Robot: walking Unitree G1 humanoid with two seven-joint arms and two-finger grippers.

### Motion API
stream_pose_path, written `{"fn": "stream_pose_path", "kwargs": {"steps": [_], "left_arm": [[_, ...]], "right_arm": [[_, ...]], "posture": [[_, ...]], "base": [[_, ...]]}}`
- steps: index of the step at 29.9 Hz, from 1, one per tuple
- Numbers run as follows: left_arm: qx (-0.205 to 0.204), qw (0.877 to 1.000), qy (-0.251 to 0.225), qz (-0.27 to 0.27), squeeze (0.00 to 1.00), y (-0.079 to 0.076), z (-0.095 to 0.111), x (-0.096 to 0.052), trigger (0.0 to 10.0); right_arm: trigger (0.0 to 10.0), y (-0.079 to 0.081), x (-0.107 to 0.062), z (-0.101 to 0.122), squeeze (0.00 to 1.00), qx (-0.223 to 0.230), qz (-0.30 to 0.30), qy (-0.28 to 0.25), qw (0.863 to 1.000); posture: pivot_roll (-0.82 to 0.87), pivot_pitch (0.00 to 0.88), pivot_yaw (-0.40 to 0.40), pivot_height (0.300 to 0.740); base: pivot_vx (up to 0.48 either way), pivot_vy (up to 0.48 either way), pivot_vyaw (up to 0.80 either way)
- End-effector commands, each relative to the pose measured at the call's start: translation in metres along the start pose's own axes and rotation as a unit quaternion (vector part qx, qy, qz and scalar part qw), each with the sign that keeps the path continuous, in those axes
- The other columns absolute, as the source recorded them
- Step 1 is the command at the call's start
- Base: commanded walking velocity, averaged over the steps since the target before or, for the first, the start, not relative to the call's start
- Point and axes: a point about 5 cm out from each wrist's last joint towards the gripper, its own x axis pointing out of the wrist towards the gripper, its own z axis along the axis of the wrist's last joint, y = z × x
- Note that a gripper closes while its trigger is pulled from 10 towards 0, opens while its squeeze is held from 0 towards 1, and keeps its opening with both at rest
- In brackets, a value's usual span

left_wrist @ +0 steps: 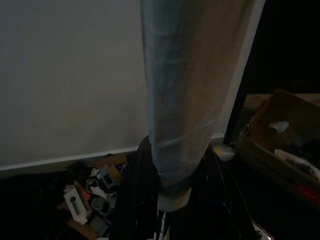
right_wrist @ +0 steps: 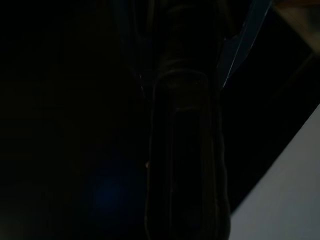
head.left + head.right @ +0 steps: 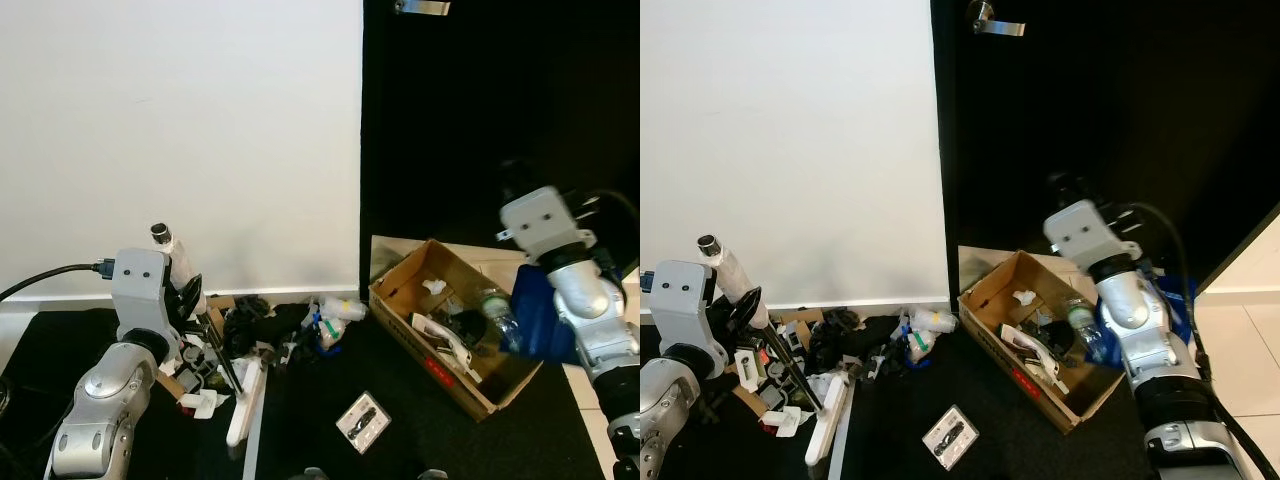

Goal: Sweep floor

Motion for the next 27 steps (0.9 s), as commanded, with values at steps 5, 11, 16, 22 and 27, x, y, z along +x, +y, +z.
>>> {"fn": "stream_pose_path", "kwargs": {"steps": [5, 11, 16, 22, 27], "left_arm": [[0.004, 1.000, -0.016, 0.010, 0.00, 0.000, 0.004, -0.004, 10.0], [0.002, 1.000, -0.016, 0.011, 0.00, -0.001, 0.004, -0.004, 10.0], [0.002, 1.000, -0.016, 0.011, 0.00, -0.001, 0.003, -0.004, 10.0], [0.001, 1.000, -0.016, 0.010, 0.00, -0.002, 0.003, -0.003, 10.0], [0.000, 1.000, -0.017, 0.006, 0.00, -0.005, 0.003, -0.002, 10.0]], "right_arm": [[10.0, 0.008, 0.005, 0.017, 0.00, -0.073, 0.035, -0.073, 0.994], [10.0, 0.027, 0.002, 0.019, 0.00, -0.046, 0.045, -0.079, 0.995], [10.0, 0.031, 0.001, 0.021, 0.00, -0.032, 0.044, -0.083, 0.995], [10.0, 0.022, 0.001, 0.013, 0.00, -0.013, 0.013, -0.061, 0.998], [10.0, -0.001, 0.004, 0.010, 0.00, -0.010, -0.035, -0.052, 0.998]], "posture": [[0.09, 0.179, 0.064, 0.740], [0.10, 0.180, 0.062, 0.740], [0.10, 0.177, 0.062, 0.740], [0.10, 0.175, 0.061, 0.740], [0.09, 0.170, 0.061, 0.740]], "base": [[0.000, 0.000, 0.00], [0.000, 0.000, 0.00], [0.000, 0.000, 0.00], [0.000, 0.000, 0.00], [0.000, 0.000, 0.00]]}}
